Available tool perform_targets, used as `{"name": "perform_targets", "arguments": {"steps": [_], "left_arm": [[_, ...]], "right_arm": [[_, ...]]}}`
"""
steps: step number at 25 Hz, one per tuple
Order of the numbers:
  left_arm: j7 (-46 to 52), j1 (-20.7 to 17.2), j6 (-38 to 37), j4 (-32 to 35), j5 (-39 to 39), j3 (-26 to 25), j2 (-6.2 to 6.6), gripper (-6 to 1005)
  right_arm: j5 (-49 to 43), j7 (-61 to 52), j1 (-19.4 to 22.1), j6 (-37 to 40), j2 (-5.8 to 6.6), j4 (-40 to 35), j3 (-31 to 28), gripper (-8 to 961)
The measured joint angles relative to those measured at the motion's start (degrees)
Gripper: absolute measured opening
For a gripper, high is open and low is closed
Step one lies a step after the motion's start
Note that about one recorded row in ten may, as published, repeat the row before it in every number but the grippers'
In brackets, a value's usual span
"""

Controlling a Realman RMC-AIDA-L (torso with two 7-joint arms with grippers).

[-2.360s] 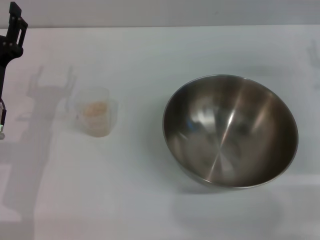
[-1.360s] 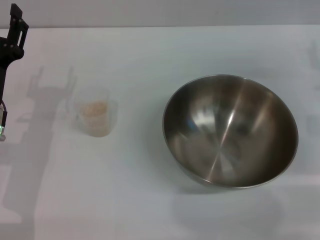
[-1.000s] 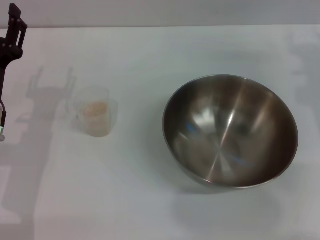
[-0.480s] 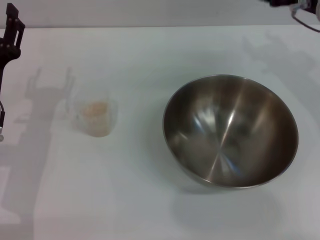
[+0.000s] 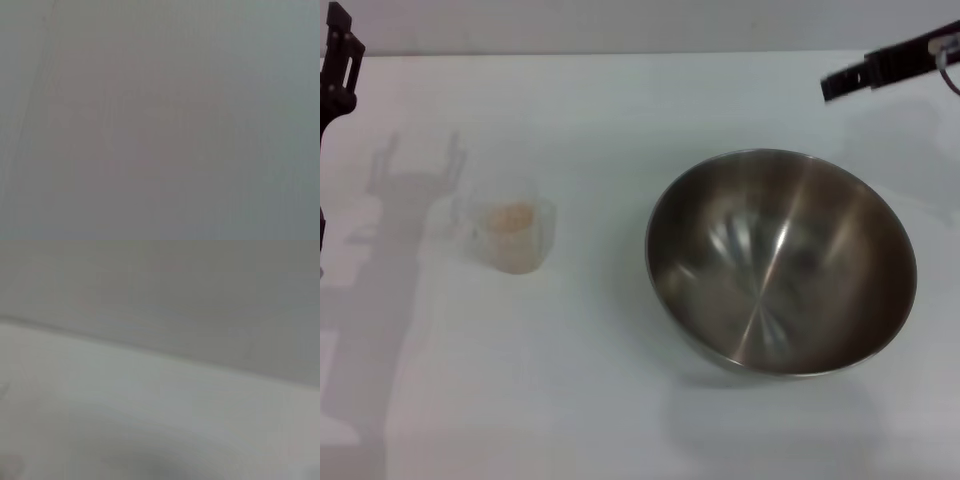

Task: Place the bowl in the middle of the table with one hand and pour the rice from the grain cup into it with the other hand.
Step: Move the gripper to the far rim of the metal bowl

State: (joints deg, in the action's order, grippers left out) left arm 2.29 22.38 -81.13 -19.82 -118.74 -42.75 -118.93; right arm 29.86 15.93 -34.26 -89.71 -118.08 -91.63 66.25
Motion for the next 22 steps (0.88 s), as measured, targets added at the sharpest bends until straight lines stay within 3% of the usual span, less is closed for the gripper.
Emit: {"name": "perform_targets", "arguments": {"steps": [6, 22], "left_arm": [[0.00, 0.18, 0.01, 0.40, 0.01, -0.75, 0.10, 754], [0.00, 0.17, 0.07, 0.48, -0.05, -1.20, 0.11, 751]], "right_arm": [[-0.05, 1.97, -2.38, -6.53, 0.97, 5.65, -0.96, 693], [-2.19, 5.94, -2.97, -6.15, 0.84, 14.79, -1.18, 605]]}}
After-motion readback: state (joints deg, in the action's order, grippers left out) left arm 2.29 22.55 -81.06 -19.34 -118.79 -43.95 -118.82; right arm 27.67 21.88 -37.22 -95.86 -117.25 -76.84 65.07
